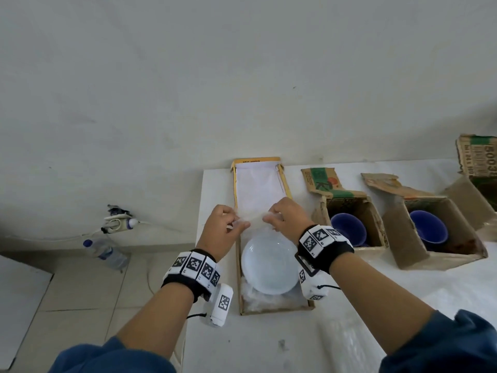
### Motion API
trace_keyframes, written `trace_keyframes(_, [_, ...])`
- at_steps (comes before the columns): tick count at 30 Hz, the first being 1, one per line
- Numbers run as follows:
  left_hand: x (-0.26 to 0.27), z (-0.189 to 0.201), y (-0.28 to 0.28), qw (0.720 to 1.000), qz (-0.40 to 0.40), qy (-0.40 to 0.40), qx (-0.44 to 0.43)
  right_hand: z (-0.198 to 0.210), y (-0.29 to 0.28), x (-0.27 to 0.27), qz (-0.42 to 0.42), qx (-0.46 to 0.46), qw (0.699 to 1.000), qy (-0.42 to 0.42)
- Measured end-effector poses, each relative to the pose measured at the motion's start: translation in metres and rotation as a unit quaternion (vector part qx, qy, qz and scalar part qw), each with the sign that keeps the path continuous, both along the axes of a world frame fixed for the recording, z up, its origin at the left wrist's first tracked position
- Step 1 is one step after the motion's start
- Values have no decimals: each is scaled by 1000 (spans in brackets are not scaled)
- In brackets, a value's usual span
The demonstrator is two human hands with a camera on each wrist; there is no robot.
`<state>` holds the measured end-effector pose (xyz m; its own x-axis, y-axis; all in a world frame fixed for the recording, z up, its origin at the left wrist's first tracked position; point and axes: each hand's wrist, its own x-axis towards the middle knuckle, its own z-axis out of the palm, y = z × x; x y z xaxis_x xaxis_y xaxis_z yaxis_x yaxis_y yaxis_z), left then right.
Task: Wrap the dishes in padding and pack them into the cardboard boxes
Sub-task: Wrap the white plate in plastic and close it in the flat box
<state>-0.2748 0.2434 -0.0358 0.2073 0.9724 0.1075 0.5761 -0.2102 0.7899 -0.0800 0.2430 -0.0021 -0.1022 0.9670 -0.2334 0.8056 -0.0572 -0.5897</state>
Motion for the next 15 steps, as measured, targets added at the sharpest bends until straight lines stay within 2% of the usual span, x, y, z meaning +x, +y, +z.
trace_keyframes(5, [3, -12, 1, 993, -20, 117, -17, -9, 3, -10, -12, 38, 995, -87])
trace_keyframes(9, [9, -21, 6, 978, -33, 201, 49, -17, 17, -21, 31, 64, 985, -157])
trace_keyframes(11, [14, -22, 10, 974, -39, 214, 64, -22, 19, -22, 45, 47, 984, -165])
trace_keyframes(15, [17, -29, 14, 948, -118, 279, 101, -33, 16, -15, 82, 2, 985, -151])
